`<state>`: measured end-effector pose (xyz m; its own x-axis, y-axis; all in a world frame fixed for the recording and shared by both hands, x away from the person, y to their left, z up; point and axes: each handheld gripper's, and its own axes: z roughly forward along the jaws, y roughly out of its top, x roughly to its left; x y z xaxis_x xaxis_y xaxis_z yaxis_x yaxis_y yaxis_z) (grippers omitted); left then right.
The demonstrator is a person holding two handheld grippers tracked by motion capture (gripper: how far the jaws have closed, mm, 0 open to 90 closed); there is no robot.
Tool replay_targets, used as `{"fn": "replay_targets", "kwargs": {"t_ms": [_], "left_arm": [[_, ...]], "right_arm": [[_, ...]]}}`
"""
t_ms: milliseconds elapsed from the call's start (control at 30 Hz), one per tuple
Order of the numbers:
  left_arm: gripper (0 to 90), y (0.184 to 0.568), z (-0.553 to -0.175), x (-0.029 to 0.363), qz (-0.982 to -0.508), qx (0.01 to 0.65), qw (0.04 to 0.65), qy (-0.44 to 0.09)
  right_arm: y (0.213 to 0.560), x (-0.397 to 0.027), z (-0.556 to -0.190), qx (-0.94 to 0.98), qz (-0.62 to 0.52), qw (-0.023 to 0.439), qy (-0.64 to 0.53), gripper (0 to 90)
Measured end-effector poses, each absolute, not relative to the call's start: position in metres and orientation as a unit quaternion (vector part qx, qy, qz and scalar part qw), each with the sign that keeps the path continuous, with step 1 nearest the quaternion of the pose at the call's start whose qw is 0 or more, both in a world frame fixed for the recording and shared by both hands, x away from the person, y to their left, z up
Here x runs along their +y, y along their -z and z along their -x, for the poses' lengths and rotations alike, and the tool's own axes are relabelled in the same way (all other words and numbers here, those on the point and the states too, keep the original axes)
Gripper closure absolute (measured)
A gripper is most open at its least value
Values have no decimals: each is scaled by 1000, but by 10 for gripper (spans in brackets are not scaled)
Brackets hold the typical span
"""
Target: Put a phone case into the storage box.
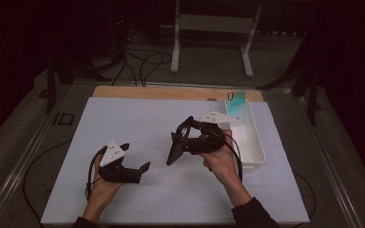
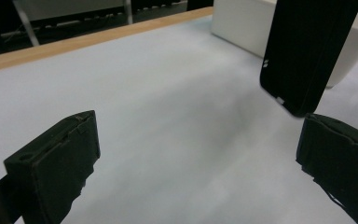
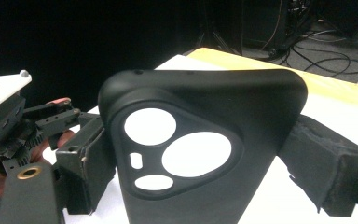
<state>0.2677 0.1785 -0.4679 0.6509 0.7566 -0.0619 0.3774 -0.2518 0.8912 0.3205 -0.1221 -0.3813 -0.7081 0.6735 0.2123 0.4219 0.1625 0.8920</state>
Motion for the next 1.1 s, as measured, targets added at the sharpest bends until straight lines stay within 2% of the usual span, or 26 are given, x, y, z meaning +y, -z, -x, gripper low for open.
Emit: {"fn": "replay_targets", "kwargs": {"t_ms": [567, 1100], "left_arm": [[0, 484, -247, 215, -755, 390, 474, -232], [0, 490, -250, 228, -744, 409, 468, -243]], "right_arm": [[381, -126, -323, 752, -366, 125, -533, 153], [375, -131, -331, 746, -374, 137, -534, 153]]}}
